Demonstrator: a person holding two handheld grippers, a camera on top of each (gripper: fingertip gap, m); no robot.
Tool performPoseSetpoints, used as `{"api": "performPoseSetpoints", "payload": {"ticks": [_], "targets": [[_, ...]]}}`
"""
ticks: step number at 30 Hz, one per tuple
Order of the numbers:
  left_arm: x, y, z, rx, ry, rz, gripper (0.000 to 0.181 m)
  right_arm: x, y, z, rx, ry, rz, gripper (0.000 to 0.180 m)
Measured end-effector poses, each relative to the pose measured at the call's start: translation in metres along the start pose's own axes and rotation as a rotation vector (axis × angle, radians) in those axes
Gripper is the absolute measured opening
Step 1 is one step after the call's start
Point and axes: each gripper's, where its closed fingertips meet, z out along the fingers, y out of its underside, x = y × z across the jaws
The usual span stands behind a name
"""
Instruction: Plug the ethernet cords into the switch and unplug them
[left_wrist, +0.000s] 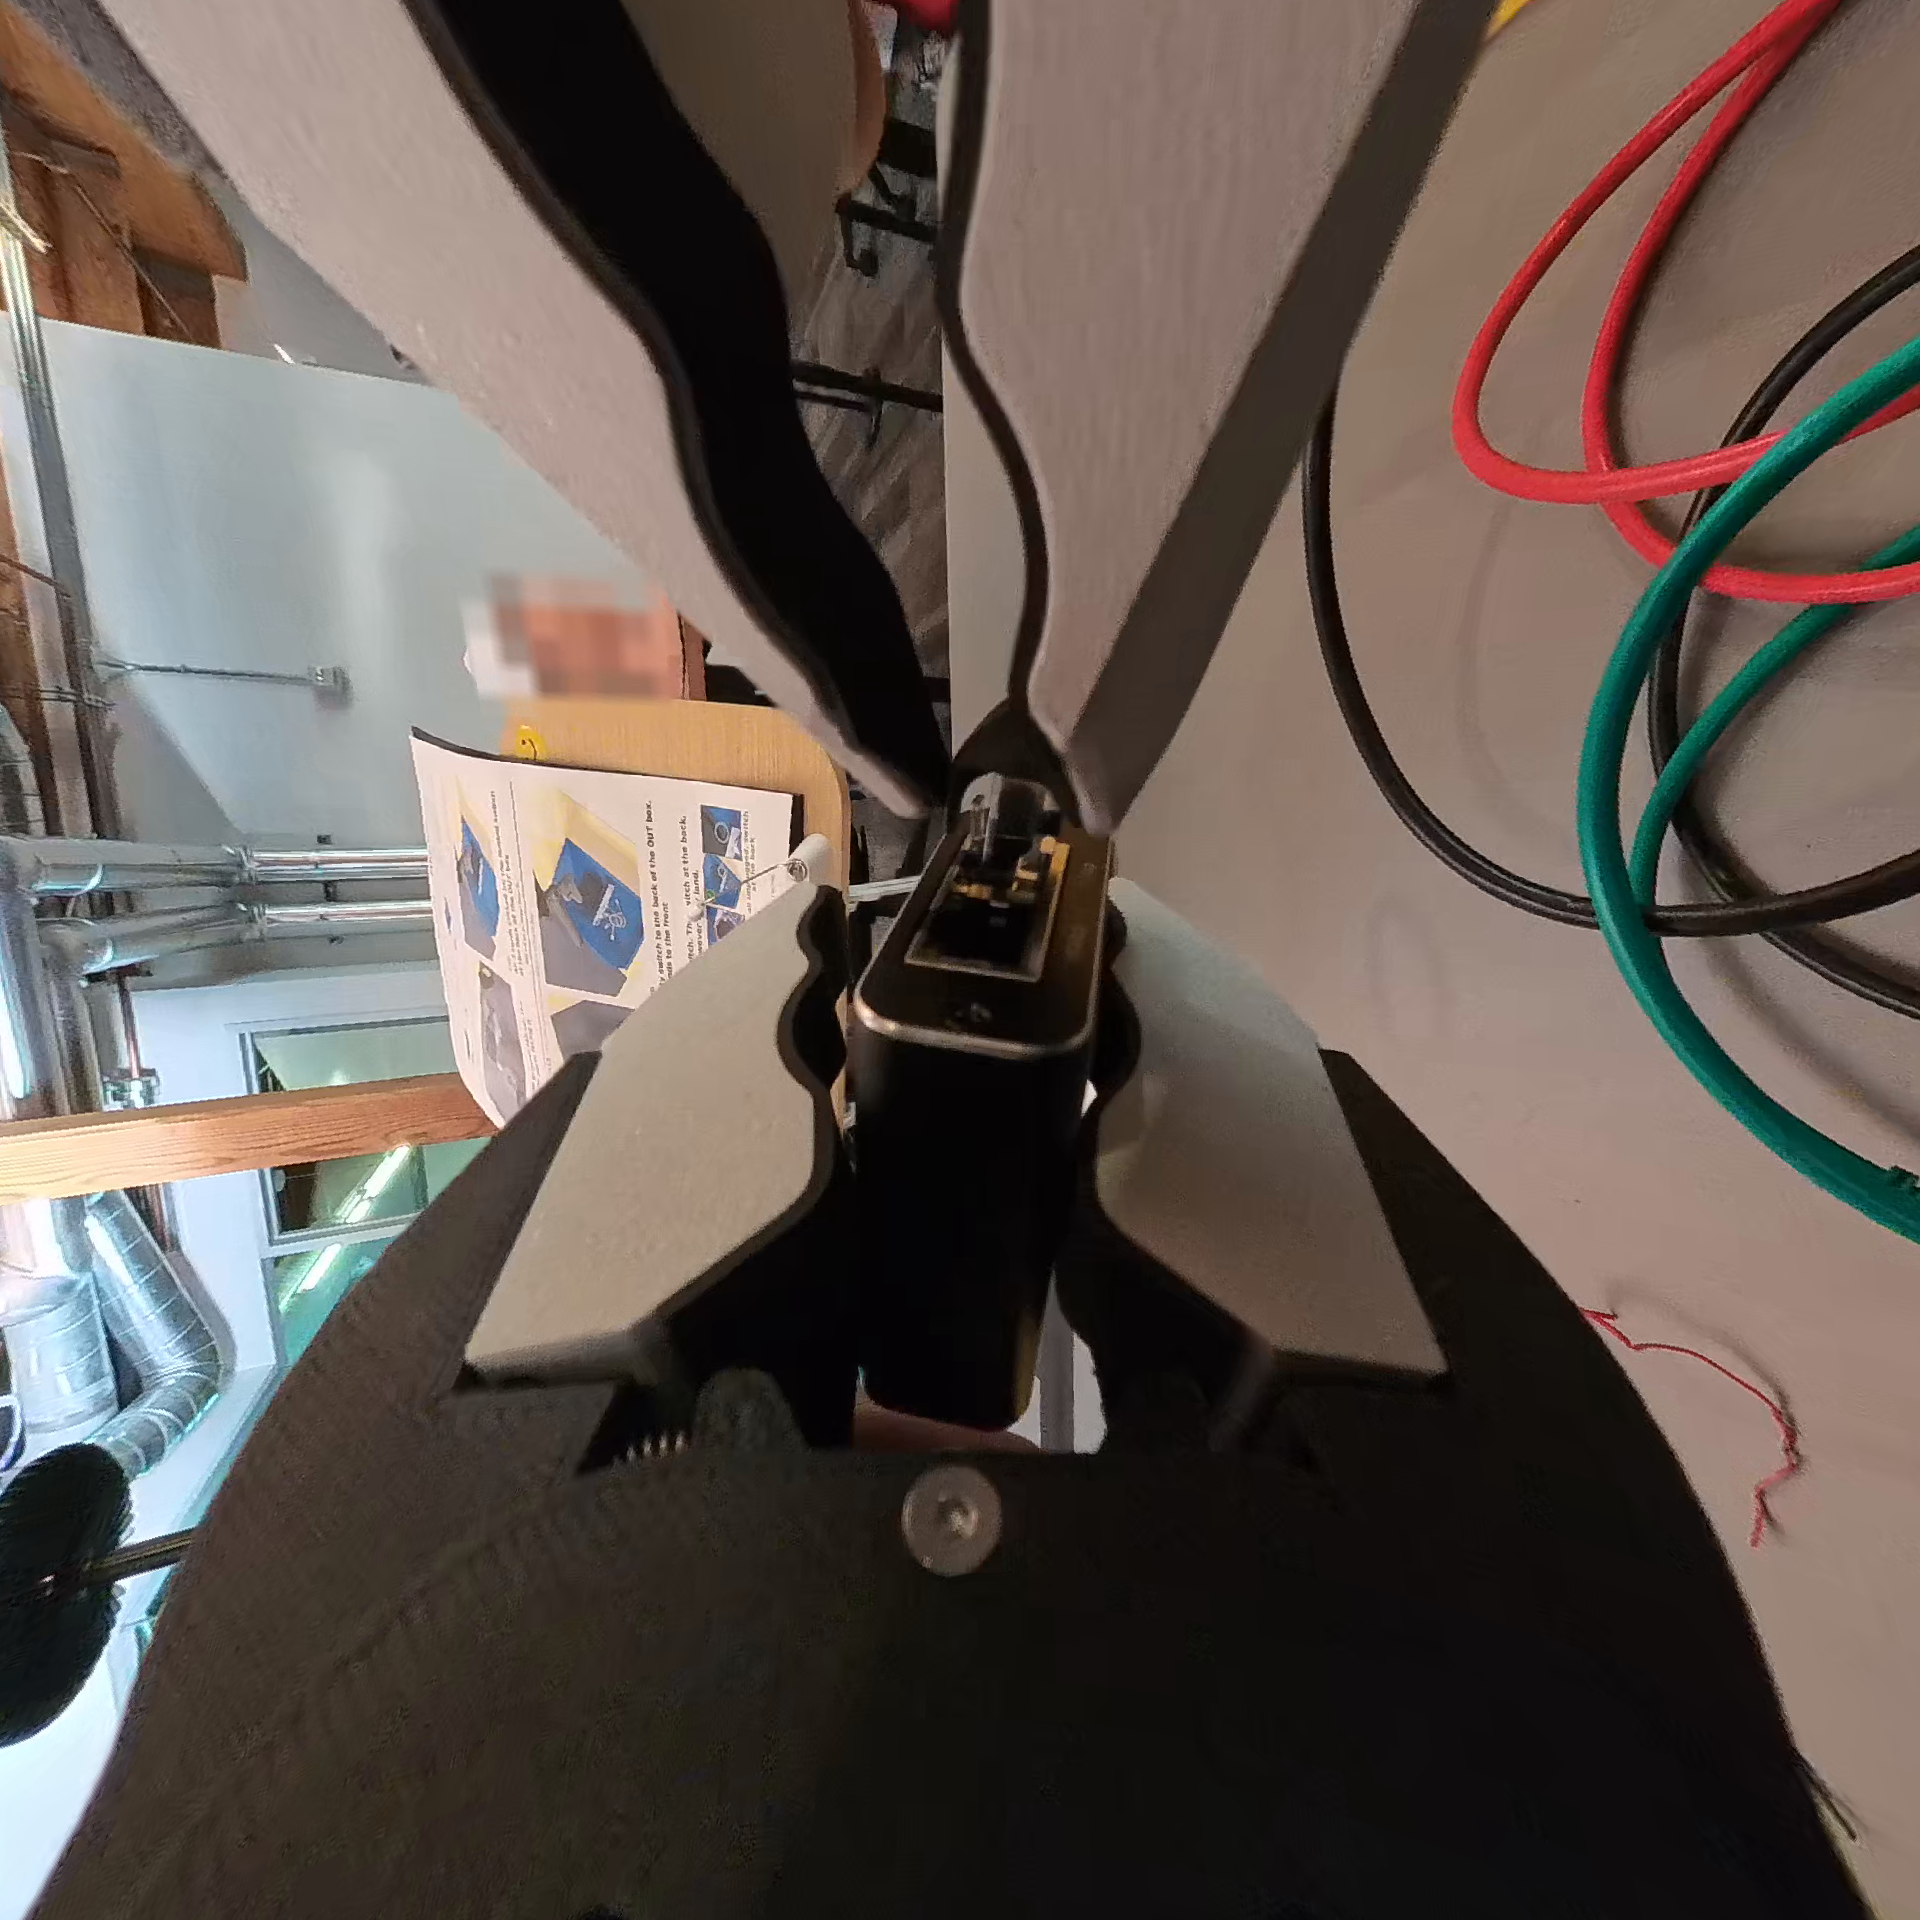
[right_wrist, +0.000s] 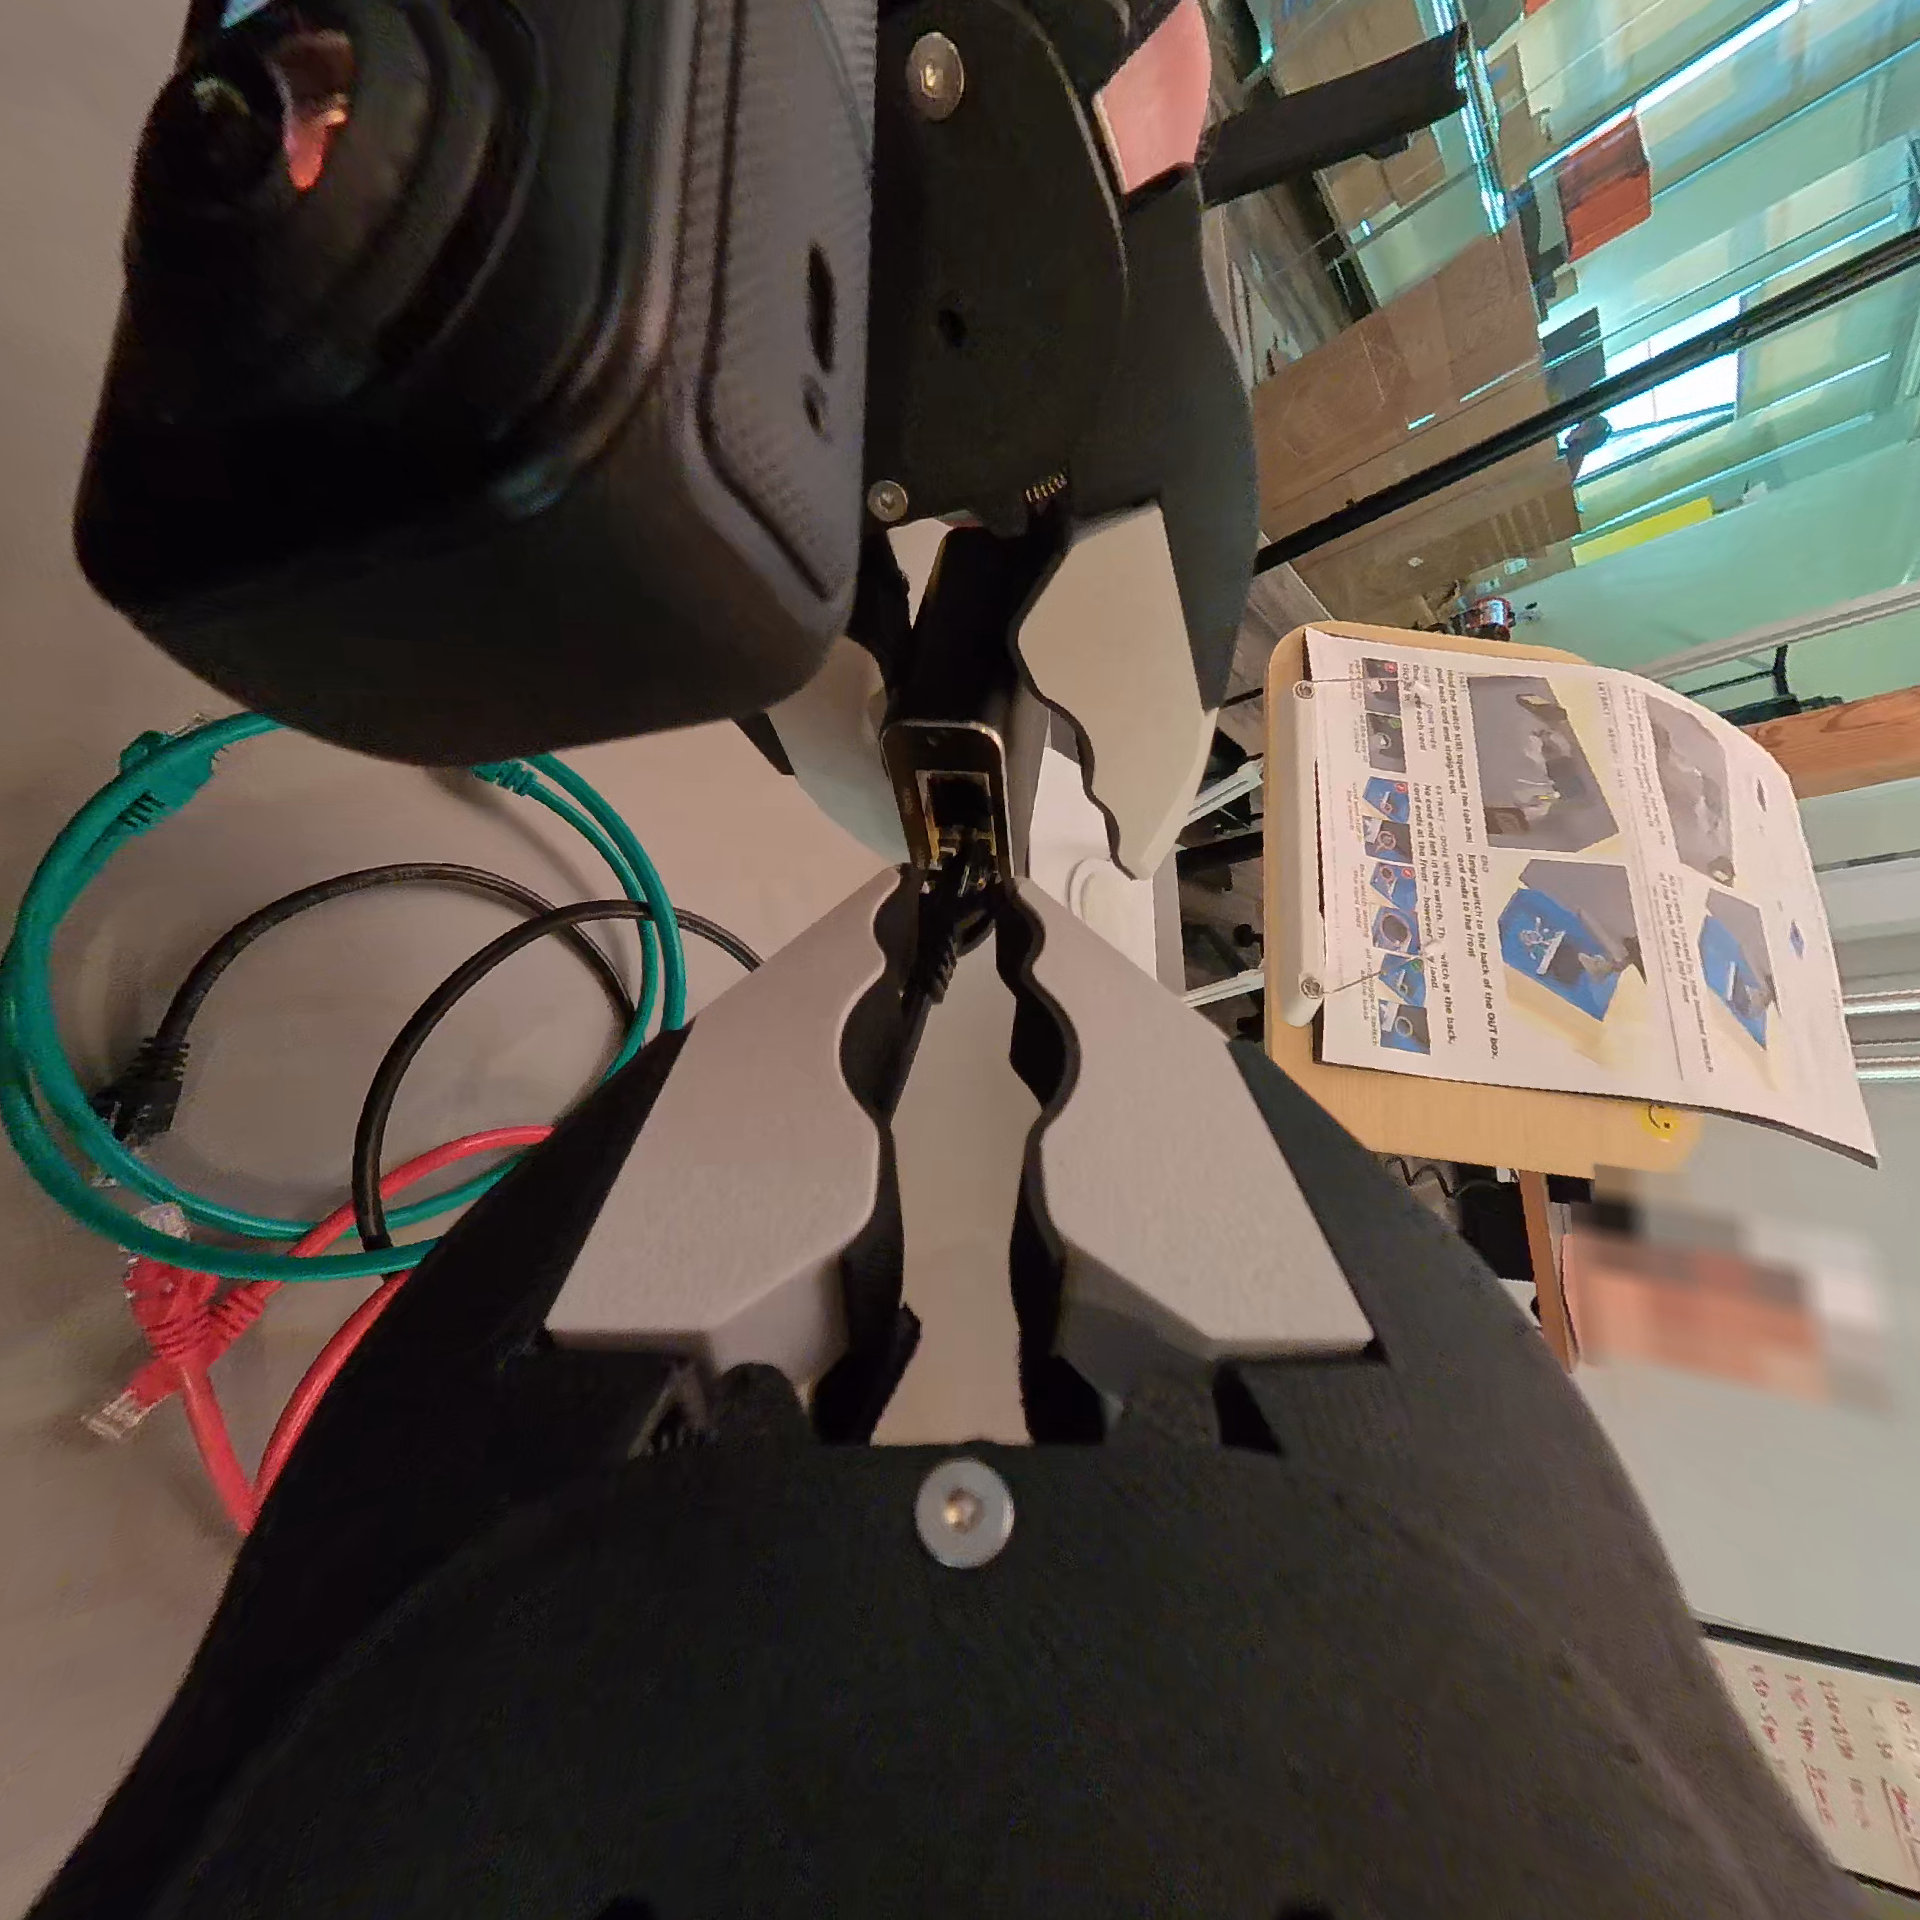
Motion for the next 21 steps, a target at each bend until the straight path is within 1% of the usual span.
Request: {"api": "performPoseSetpoints", "payload": {"ticks": [6,12,16,19,21], "targets": [[-0.009,-0.002,-0.003,0.003,-0.039,-0.014,0.044,0.006,-0.003,-0.002,0.004,0.038,-0.02,0.01],[-0.01,-0.006,-0.005,0.006,-0.073,0.031,0.043,0.002,-0.004,-0.004,-0.009,0.014,-0.039,0.008],[-0.005,-0.005,-0.003,-0.002,-0.069,0.051,0.043,-0.004,-0.001,-0.001,-0.034,-0.016,-0.044,0.008],[0.002,-0.006,-0.002,0.011,-0.027,0.033,0.044,-0.009,0.0,-0.001,-0.04,-0.043,-0.045,0.008],[0.004,-0.009,-0.002,0.045,-0.001,-0.012,0.044,-0.009,-0.001,-0.004,-0.03,-0.05,-0.04,0.008]]}}
